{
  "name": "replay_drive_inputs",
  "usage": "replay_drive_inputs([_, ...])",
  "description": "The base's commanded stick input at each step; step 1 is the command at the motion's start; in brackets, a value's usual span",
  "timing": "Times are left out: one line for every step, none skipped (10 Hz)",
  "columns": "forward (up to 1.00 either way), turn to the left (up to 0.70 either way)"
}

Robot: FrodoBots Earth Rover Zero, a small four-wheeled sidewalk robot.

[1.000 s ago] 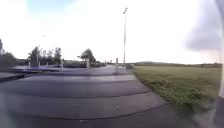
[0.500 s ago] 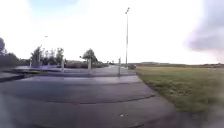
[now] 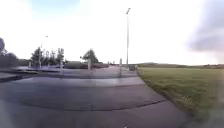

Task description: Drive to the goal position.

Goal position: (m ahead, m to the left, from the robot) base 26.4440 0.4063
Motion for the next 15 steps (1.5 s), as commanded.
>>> replay_drive_inputs([0.45, 0.0])
replay_drive_inputs([0.45, 0.0])
replay_drive_inputs([0.45, 0.0])
replay_drive_inputs([0.45, 0.0])
replay_drive_inputs([0.45, 0.0])
replay_drive_inputs([0.45, 0.0])
replay_drive_inputs([0.45, 0.0])
replay_drive_inputs([0.45, 0.0])
replay_drive_inputs([0.45, 0.0])
replay_drive_inputs([0.45, 0.0])
replay_drive_inputs([0.45, 0.0])
replay_drive_inputs([0.45, 0.0])
replay_drive_inputs([0.45, 0.0])
replay_drive_inputs([0.45, 0.0])
replay_drive_inputs([0.45, 0.0])
